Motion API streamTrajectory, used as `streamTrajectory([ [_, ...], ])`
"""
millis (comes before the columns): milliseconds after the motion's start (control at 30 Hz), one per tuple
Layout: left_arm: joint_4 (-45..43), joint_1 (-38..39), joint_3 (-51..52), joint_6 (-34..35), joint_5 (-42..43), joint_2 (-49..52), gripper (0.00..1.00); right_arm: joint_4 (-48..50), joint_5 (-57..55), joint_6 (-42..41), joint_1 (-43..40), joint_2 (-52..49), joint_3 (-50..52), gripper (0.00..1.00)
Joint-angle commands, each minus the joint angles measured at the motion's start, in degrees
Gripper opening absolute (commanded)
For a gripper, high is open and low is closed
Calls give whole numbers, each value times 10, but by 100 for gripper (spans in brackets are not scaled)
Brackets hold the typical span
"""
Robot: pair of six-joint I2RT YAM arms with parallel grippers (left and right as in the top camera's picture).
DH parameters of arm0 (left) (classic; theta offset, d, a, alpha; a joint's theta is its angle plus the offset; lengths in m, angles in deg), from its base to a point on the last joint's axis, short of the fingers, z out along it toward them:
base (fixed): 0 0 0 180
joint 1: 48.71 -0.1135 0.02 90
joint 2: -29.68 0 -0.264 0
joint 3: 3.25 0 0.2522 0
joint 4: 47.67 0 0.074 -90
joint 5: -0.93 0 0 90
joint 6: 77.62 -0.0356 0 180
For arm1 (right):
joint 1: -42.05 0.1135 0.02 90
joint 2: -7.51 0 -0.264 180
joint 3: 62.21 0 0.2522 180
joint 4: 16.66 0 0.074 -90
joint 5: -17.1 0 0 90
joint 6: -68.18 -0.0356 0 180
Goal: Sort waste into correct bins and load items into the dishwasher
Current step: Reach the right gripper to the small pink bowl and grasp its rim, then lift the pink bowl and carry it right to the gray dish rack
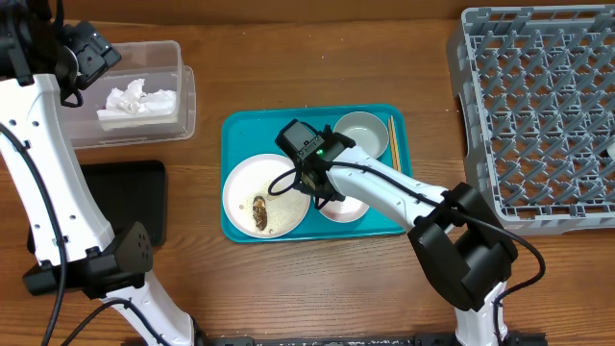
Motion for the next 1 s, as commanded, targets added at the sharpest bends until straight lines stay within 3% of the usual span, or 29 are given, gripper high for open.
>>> streamTrajectory([
  [0, 1, -2, -1, -13, 3, 5, 100, 0, 13, -3, -1, 2, -5, 24],
  [67, 1, -2, -1, -13, 3, 5, 100, -6, 17, -3, -1, 2, -11, 22],
  [167, 1, -2, -1, -13, 3, 5, 100, -35, 22, -3, -1, 4, -34, 5],
  [367, 1, -2, -1, -13, 3, 5, 100, -136, 24, 9, -10, 19, -114, 4],
  [633, 1, -2, -1, -13, 3, 5, 100, -301, 99, 170, -64, 64, -288, 4],
  [833, 1, -2, -1, -13, 3, 5, 100, -405, 98, 304, -194, 99, -417, 4],
  [967, 1, -2, -1, -13, 3, 5, 100, -430, 112, 321, -336, 101, -476, 4],
])
